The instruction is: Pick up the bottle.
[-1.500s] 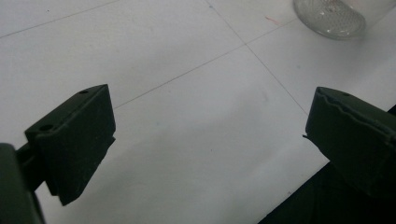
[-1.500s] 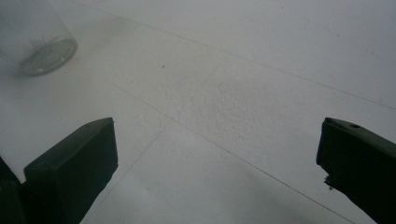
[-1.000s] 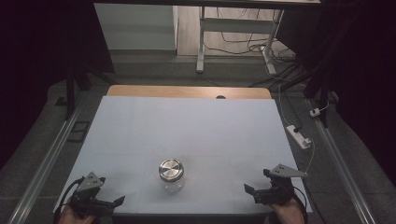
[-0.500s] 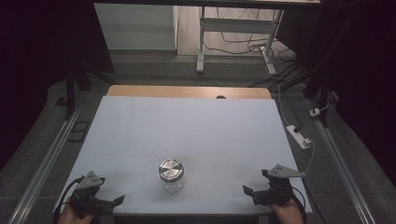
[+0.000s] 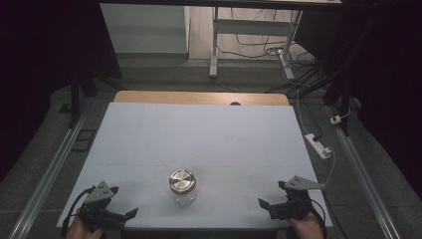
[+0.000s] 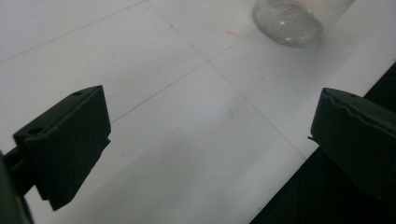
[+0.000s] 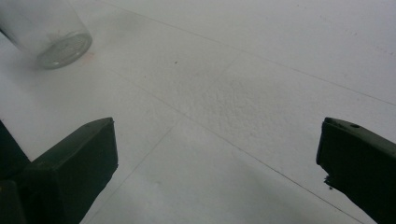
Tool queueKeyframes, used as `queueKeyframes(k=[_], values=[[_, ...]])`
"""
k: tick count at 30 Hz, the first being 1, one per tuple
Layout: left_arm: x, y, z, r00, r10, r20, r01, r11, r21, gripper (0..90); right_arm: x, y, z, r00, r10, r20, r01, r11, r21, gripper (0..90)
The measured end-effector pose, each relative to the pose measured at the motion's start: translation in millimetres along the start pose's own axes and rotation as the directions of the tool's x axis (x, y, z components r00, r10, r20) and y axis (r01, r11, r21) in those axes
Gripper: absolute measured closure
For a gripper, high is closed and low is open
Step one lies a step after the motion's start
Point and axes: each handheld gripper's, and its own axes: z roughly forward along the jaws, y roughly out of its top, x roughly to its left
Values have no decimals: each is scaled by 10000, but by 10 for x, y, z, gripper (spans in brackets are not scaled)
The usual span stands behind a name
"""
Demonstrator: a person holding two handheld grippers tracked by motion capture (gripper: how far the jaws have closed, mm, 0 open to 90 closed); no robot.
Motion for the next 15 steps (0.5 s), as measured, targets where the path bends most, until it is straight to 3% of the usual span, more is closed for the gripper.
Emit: queueKeyframes(k=[10, 15], values=[[-25, 135, 128, 9943, 509, 935, -466, 9978, -479, 0, 7, 3, 9, 9999, -101, -80, 102, 9999, 88, 0], [-51, 194, 191, 9913, 623, 1163, -542, 9959, -721, 0, 12, 5, 17, 9998, -156, -134, 158, 9998, 141, 0]])
